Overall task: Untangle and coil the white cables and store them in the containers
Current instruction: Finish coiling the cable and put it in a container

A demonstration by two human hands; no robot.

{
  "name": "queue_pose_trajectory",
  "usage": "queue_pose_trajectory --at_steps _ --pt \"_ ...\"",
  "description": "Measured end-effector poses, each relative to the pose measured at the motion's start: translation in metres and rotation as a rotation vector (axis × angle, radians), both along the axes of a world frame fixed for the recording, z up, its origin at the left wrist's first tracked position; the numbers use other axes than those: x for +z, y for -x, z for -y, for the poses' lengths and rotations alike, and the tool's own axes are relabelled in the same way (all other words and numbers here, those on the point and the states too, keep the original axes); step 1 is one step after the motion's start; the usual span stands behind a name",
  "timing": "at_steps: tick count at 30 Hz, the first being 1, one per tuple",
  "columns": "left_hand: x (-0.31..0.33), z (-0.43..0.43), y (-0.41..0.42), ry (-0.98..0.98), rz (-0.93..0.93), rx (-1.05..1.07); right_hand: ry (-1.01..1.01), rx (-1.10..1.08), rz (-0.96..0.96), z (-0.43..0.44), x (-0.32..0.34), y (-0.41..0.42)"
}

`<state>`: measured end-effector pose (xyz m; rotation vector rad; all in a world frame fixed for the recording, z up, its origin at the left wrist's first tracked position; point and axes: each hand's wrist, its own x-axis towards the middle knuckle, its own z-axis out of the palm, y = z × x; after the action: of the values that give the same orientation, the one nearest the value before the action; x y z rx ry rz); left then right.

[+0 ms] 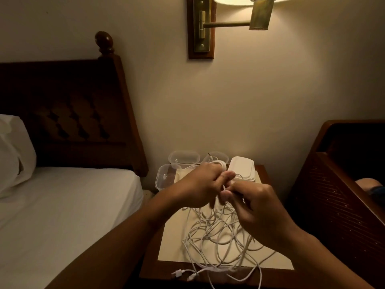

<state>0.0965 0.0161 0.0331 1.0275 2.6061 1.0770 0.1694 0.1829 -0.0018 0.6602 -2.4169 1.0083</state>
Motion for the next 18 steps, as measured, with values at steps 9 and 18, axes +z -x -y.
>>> queue_pose_trajectory --at_steps 9,18 --pt "-0.009 0.017 -0.008 -0.394 0.677 -0.369 0.317 -0.01 -0.167 -0.009 0.013 0.023" --pt "-0.01 0.005 -0.024 -1.026 0.975 -0.453 0.814 0.117 0.43 0.02 -0.014 0.018"
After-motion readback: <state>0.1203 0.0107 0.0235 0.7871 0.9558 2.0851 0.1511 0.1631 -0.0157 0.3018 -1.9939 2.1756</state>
